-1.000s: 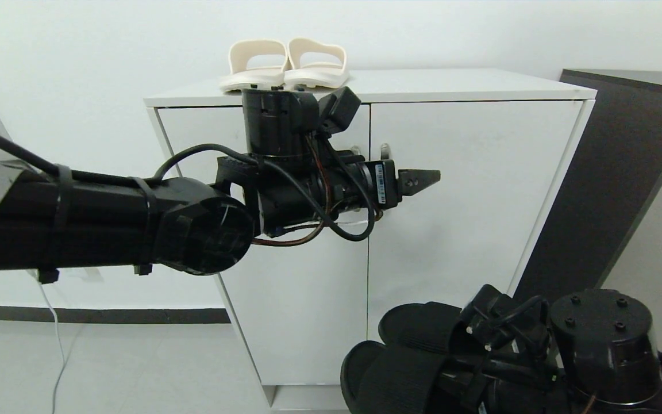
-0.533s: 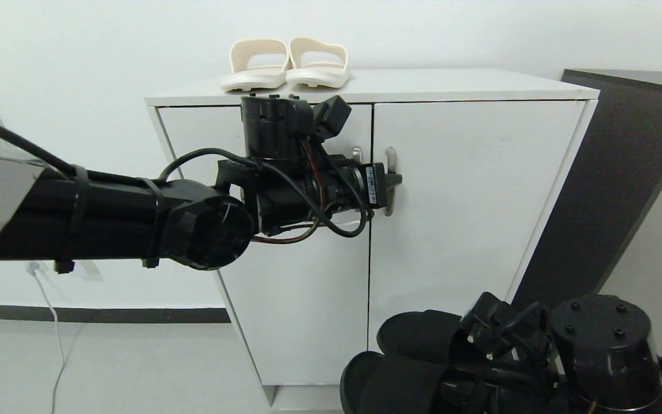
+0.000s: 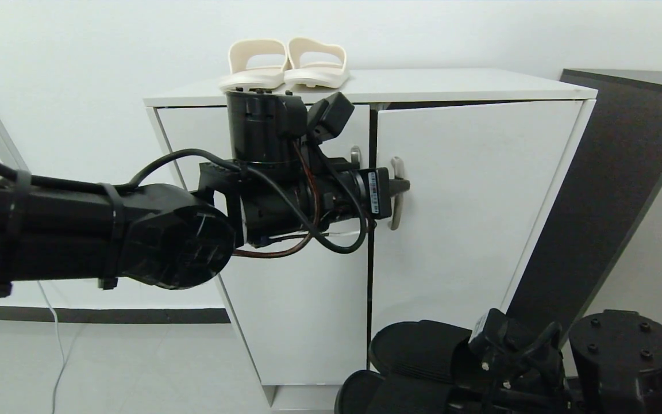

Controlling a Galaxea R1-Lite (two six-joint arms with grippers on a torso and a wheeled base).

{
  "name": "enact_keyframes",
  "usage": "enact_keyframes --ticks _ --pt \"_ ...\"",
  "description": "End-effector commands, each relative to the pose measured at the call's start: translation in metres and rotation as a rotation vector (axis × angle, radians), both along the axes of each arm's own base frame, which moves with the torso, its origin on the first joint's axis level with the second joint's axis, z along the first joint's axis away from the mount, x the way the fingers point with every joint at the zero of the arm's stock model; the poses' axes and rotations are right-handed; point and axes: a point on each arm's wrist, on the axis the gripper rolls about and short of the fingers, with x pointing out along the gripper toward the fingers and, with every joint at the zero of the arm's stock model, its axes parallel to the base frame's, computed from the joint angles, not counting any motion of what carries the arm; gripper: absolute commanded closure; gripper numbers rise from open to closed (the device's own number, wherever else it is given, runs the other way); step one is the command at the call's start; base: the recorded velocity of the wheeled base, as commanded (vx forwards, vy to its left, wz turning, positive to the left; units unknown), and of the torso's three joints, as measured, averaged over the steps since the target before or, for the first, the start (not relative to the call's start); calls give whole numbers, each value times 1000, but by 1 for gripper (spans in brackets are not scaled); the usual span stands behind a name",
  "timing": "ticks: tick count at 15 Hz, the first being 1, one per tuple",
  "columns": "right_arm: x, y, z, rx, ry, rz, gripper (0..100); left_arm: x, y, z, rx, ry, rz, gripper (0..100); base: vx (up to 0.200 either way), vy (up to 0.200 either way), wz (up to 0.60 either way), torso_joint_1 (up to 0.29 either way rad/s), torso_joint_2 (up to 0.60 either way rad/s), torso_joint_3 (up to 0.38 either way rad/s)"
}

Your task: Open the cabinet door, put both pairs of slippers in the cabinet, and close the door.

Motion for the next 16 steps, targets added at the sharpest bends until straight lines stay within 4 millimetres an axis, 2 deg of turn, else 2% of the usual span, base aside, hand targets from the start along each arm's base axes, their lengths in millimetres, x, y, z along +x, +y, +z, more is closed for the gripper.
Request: enact_keyframes --ticks 1,4,11,13,16 --pt "-2 -1 0 1 0 6 100 -20 6 14 -19 -25 -20 100 0 0 0 0 0 0" --pt "-2 -1 -1 -3 3 7 100 -37 10 17 -21 -27 -43 100 0 0 0 0 0 0" --pt "-3 0 0 10 -6 13 100 -90 53 30 -56 -44 -52 100 0 0 0 0 0 0" --pt "-5 1 1 17 -12 23 100 -88 55 30 -68 -34 -36 100 0 0 0 0 0 0" --pt "-8 1 0 7 -19 37 100 -69 50 28 -69 -18 -11 100 0 0 0 0 0 0"
